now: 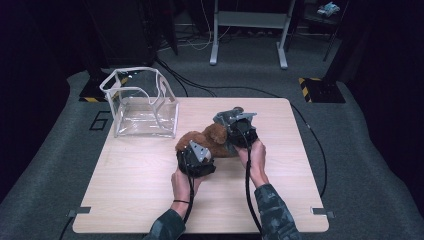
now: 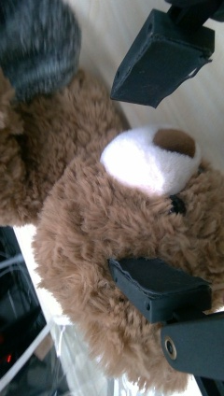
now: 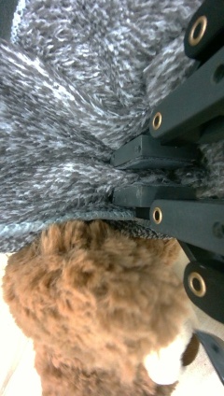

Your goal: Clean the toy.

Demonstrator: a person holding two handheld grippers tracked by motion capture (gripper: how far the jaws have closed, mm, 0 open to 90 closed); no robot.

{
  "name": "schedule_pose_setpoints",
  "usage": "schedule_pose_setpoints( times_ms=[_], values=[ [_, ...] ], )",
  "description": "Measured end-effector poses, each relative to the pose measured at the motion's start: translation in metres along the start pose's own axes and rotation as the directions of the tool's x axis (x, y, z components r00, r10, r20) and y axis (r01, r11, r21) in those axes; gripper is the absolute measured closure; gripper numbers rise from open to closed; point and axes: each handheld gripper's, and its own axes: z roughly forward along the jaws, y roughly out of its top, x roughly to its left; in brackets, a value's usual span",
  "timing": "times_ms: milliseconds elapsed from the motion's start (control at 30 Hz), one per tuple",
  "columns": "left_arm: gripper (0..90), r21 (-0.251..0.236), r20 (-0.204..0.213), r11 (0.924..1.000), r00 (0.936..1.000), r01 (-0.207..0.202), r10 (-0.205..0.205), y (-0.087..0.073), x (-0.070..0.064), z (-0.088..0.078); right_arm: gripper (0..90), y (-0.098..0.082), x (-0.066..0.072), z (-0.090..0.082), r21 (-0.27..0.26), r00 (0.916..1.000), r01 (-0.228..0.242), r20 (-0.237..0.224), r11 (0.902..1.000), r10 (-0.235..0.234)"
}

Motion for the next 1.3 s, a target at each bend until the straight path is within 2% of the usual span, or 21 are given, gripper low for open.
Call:
schedule_pose_setpoints(
  times_ms=[133,167,200,300,400,500,567,667,700,767,800,867,900,933,1000,1033,1100,1133,1200,1233,1300],
  values=[
    [17.1,-0.006,-0.055,0.9998,0.9983,-0.019,0.019,-0.002,0.000,0.011,82.6,0.000,0.002,0.003,-0.006,1.0000,0.002,-0.002,1.0000,-0.002],
    [17.6,0.002,-0.063,0.9993,0.9973,-0.037,0.037,-0.002,0.000,0.013,82.6,0.000,0.003,0.004,-0.009,1.0000,0.006,0.000,0.9999,-0.006],
    [22.3,-0.010,-0.069,0.9995,0.9972,-0.029,0.028,-0.002,0.002,0.014,82.5,0.000,0.004,0.004,-0.005,1.0000,0.009,0.004,0.9999,-0.009],
    [35.1,-0.013,-0.037,0.9996,0.9990,-0.027,0.026,-0.005,0.008,0.016,82.5,-0.002,0.003,0.006,0.003,1.0000,0.005,0.000,1.0000,-0.005],
    [45.9,-0.016,-0.003,0.9988,0.9990,-0.046,0.046,-0.007,0.015,0.017,82.4,-0.001,0.006,0.004,0.011,1.0000,0.009,0.003,0.9999,-0.009],
    [52.1,-0.026,0.055,0.9979,0.9967,-0.059,0.060,-0.008,0.024,0.018,82.3,0.003,0.009,-0.002,-0.003,0.9992,0.039,0.011,0.9992,-0.039],
    [54.7,-0.039,0.086,0.9974,0.9942,-0.061,0.064,-0.009,0.031,0.017,82.2,0.008,0.012,-0.008,-0.020,0.9991,0.040,0.012,0.9990,-0.039],
    [57.6,-0.056,0.157,0.9976,0.9865,-0.039,0.048,-0.010,0.041,0.014,82.2,0.014,0.016,-0.015,-0.032,0.9984,0.052,0.023,0.9981,-0.051],
    [58.3,-0.076,0.194,0.9966,0.9800,-0.031,0.045,-0.011,0.046,0.013,82.2,0.015,0.017,-0.017,-0.036,0.9978,0.062,0.028,0.9974,-0.061],
    [59.9,-0.075,0.218,0.9968,0.9749,-0.029,0.045,-0.012,0.051,0.009,82.2,0.016,0.019,-0.020,-0.051,0.9971,0.072,0.026,0.9961,-0.071],
    [60.1,-0.090,0.249,0.9958,0.9676,-0.018,0.040,-0.013,0.054,0.007,82.1,0.016,0.021,-0.023,-0.050,0.9973,0.071,0.023,0.9962,-0.070],
    [60.8,-0.092,0.277,0.9955,0.9598,-0.021,0.046,-0.014,0.058,0.002,82.1,0.017,0.024,-0.024,-0.060,0.9959,0.089,0.020,0.9943,-0.088],
    [61.1,-0.101,0.316,0.9947,0.9475,-0.018,0.049,-0.015,0.062,-0.001,82.1,0.017,0.026,-0.026,-0.056,0.9969,0.079,0.011,0.9953,-0.078],
    [61.3,-0.101,0.327,0.9948,0.9441,-0.014,0.046,-0.015,0.064,-0.001,82.1,0.017,0.028,-0.025,-0.061,0.9964,0.085,0.002,0.9945,-0.085],
    [61.2,-0.111,0.355,0.9933,0.9323,-0.033,0.070,-0.017,0.067,-0.004,82.1,0.017,0.032,-0.022,-0.041,0.9950,0.100,-0.005,0.9942,-0.100],
    [61.2,-0.105,0.353,0.9937,0.9327,-0.038,0.073,-0.017,0.068,-0.004,82.1,0.016,0.034,-0.019,-0.027,0.9947,0.103,-0.001,0.9944,-0.103],
    [61.2,-0.095,0.360,0.9946,0.9301,-0.043,0.074,-0.018,0.068,-0.003,82.4,0.013,0.027,-0.012,-0.002,0.9964,0.085,0.008,0.9964,-0.085],
    [61.3,-0.096,0.351,0.9943,0.9332,-0.046,0.077,-0.017,0.066,-0.002,82.5,0.010,0.021,-0.009,0.005,0.9971,0.075,0.012,0.9972,-0.075],
    [61.3,-0.095,0.341,0.9935,0.9356,-0.061,0.091,-0.016,0.063,-0.002,82.7,0.004,0.008,-0.010,0.020,0.9962,0.061,0.061,0.9979,-0.062],
    [61.3,-0.096,0.343,0.9933,0.9347,-0.065,0.094,-0.016,0.061,-0.001,82.9,0.001,0.002,-0.010,0.027,0.9963,0.050,0.068,0.9984,-0.052],
    [61.3,-0.105,0.338,0.9929,0.9369,-0.056,0.089,-0.018,0.060,-0.001,83.0,-0.010,-0.020,-0.012,0.034,0.9919,0.018,0.125,0.9993,-0.022]
  ],
)
